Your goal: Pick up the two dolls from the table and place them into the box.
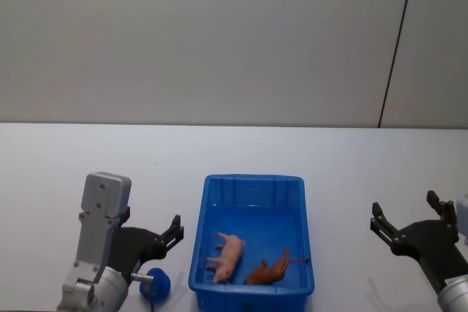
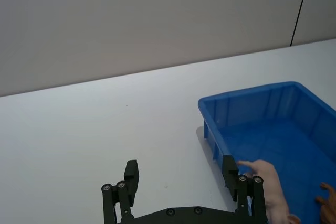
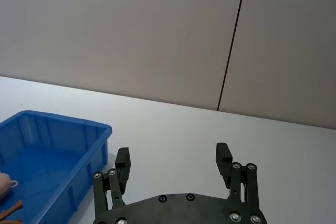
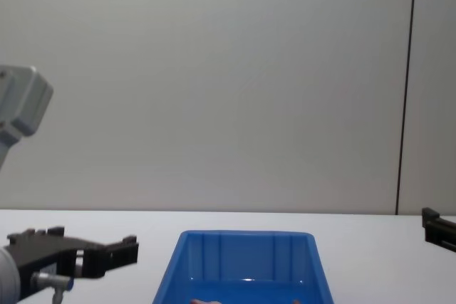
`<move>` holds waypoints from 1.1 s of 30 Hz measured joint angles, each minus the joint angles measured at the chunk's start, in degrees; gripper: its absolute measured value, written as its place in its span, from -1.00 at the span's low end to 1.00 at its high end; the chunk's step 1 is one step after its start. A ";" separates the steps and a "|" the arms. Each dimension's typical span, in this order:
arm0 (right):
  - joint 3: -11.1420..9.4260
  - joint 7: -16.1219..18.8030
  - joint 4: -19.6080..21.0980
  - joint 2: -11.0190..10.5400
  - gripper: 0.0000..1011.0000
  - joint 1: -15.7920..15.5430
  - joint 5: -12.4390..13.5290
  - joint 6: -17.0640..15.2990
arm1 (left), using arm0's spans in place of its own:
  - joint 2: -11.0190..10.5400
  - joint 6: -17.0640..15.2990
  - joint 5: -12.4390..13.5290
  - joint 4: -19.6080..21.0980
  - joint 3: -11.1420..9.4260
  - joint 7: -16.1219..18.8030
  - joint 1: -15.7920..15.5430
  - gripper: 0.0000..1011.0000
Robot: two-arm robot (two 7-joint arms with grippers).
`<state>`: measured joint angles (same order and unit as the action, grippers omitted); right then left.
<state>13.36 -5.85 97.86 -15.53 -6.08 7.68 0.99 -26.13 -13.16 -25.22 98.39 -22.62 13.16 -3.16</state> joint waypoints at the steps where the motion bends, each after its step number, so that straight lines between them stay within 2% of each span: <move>1: 0.00 0.00 0.00 0.00 0.98 0.00 0.00 0.00 | -0.02 -0.20 -0.05 -0.04 0.03 -0.04 0.05 0.98; 7: 0.00 0.00 0.00 0.00 0.98 0.00 0.00 0.00 | -0.18 -3.22 -0.30 -0.51 0.23 -0.79 0.33 0.98; 17: 0.00 0.00 0.00 0.00 0.98 0.00 0.00 0.00 | -0.42 -5.91 -0.58 -1.29 0.45 -1.41 1.04 0.98; 33: 0.01 0.00 -0.01 0.00 0.98 0.00 0.00 0.00 | -0.57 -6.13 -2.15 -1.65 0.69 -2.11 2.80 0.98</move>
<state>13.37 -5.85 97.85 -15.53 -6.08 7.68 0.99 -26.71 -19.29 -27.38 96.73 -21.93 11.05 -0.35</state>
